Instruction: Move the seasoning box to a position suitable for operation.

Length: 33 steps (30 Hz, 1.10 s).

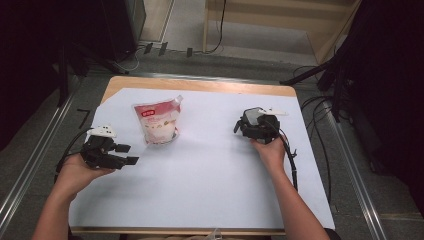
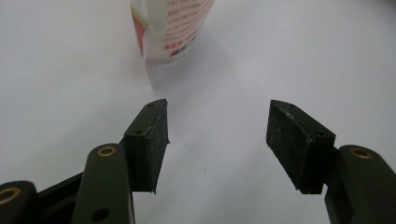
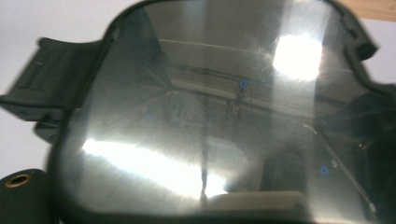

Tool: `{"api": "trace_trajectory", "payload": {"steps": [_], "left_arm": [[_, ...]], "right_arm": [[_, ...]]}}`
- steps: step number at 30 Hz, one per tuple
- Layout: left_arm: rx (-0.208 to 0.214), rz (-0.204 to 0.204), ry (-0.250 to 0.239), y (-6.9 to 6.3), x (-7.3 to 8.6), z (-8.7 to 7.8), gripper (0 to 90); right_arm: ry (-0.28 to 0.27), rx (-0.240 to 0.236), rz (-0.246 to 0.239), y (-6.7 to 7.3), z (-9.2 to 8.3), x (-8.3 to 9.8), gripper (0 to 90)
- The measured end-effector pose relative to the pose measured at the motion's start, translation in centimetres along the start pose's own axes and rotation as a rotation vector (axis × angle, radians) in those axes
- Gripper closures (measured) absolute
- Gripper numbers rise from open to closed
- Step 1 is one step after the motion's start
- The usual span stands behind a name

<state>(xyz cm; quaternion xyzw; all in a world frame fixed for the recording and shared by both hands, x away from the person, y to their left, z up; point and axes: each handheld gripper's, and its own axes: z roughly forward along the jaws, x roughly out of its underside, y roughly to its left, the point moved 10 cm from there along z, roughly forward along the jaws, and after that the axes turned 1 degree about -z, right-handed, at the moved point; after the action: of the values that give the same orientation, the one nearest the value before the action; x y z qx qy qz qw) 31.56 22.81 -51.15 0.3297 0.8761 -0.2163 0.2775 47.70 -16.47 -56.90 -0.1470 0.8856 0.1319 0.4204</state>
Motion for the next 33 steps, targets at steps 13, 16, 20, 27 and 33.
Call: {"api": "trace_trajectory", "payload": {"steps": [13,16,20,27,33], "left_arm": [[0.002,0.002,0.017,0.1,0.2,0.3,40.0],[0.002,0.002,0.018,0.0,0.1,0.4,40.0],[0.007,0.007,0.015,0.0,0.1,0.4,39.9],[0.020,0.021,0.004,-0.4,-0.5,0.3,39.7],[0.036,0.048,0.002,-1.2,-1.0,0.5,39.8]], "right_arm": [[0.000,0.042,-0.065,-0.3,0.5,0.5,15.2],[0.004,0.038,-0.061,-0.3,0.5,0.5,15.3],[0.009,0.042,-0.055,-0.2,0.4,0.5,15.3],[0.003,0.029,-0.047,0.0,-0.2,0.2,15.4],[-0.026,0.011,-0.037,0.4,-1.2,-0.6,15.4]]}}
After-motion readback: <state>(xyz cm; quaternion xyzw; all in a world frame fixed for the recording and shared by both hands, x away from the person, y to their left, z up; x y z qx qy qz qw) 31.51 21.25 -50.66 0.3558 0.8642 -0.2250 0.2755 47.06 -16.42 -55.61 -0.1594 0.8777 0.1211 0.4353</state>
